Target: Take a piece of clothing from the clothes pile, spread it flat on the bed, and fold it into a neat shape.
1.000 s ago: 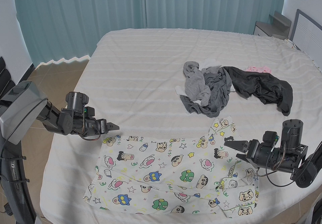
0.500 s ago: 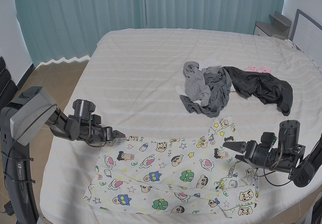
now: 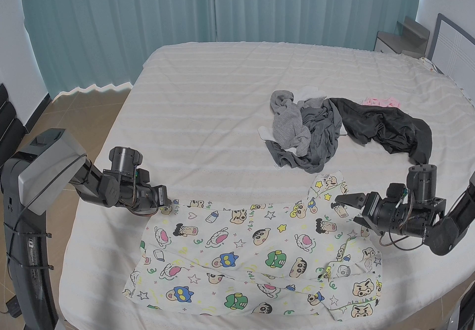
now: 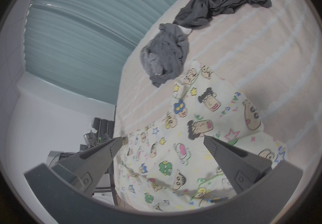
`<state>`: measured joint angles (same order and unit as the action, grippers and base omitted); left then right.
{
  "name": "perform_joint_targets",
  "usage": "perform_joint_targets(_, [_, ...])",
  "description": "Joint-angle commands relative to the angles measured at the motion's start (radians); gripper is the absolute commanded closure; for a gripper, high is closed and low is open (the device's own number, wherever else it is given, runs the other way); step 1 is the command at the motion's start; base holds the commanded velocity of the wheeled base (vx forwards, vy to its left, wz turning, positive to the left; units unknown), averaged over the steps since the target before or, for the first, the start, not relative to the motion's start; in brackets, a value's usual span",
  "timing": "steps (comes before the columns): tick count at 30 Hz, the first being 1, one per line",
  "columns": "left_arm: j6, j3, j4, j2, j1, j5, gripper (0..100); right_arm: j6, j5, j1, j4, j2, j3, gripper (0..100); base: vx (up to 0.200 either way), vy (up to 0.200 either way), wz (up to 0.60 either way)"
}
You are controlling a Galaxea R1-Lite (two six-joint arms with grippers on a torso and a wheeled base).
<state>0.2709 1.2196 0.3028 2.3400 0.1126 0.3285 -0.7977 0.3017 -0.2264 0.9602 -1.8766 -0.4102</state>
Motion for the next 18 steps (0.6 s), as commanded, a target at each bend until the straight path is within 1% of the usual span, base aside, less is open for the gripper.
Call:
perform_joint_targets(1, [0.019,-0.005,0.001,-0.039,-0.021,-0.04,100,0.058,-0.001,0.13,-0.221,-0.113,-0.231,0,0.0,0.0,0.0])
perform_joint_targets(2, [0.037,-0.005,0.007,-0.048,-0.022,-0.06,100,0.1,-0.001,0.159,-0.271,-0.142,-0.286,0,0.0,0.0,0.0])
perform_joint_targets(5, [0.071,-0.008,0.042,-0.056,-0.024,-0.074,100,0.172,-0.012,0.193,-0.321,-0.191,-0.361,0,0.0,0.0,0.0])
perform_joint_targets(8, [0.094,-0.011,0.076,-0.057,-0.024,-0.094,100,0.236,-0.023,0.199,-0.356,-0.257,-0.429,0,0.0,0.0,0.0])
perform_joint_targets(10, [0.102,-0.015,0.087,-0.059,-0.024,-0.106,100,0.279,-0.036,0.2,-0.37,-0.294,-0.458,0,0.0,0.0,0.0])
perform_joint_targets(13, [0.108,-0.034,0.088,-0.076,-0.024,-0.109,100,0.341,-0.038,0.196,-0.373,-0.338,-0.479,0,0.0,0.0,0.0])
perform_joint_targets(15, [0.108,-0.04,0.088,-0.082,-0.024,-0.109,100,0.364,-0.032,0.19,-0.374,-0.358,-0.496,0,0.0,0.0,0.0])
perform_joint_targets(18, [0.108,-0.043,0.088,-0.087,-0.025,-0.109,100,0.368,-0.019,0.168,-0.376,-0.378,-0.527,0,0.0,0.0,0.0])
